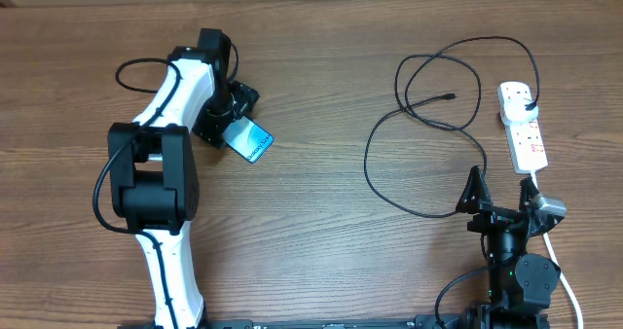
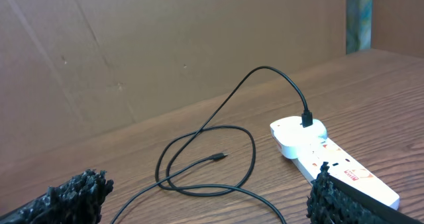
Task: Plug charger to phone and switch on socket
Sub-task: 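Lower the left gripper and close it on the phone's edge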
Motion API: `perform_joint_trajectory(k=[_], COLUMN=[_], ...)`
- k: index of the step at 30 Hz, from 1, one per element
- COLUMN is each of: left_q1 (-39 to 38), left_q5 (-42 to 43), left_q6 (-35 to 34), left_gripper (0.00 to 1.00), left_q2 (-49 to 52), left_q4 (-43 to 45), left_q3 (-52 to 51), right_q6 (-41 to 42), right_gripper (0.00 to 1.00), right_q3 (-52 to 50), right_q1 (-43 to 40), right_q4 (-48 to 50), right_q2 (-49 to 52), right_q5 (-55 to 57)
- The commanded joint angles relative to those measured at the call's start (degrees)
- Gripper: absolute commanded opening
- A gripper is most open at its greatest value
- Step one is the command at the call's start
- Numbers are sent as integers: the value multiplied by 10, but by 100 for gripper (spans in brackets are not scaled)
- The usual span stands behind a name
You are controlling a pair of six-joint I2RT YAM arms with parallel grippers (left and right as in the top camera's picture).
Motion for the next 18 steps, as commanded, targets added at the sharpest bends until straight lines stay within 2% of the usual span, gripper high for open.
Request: perform_joint_trajectory(k=[1,8,10,18], left_q1=[-10,-11,-11,-11], left_q5=[-3,-8,-14,-18], left_q6=[-10,-9,-5,-5], left_gripper=[100,99,92,84], left_q2=[7,7,7,7], left_q4=[3,2,2,-1], left_q3=[-28,-49,-51,-52], right_q6=[1,1,1,1], right_gripper=[100,100,100,100], right_q3=[-6,-6,-6,-6], right_q1=[-1,-1,-1,-1], right_q4=[4,4,4,4], right_q2=[-5,-5,-5,-5], right_q5=[-3,-3,-3,-3])
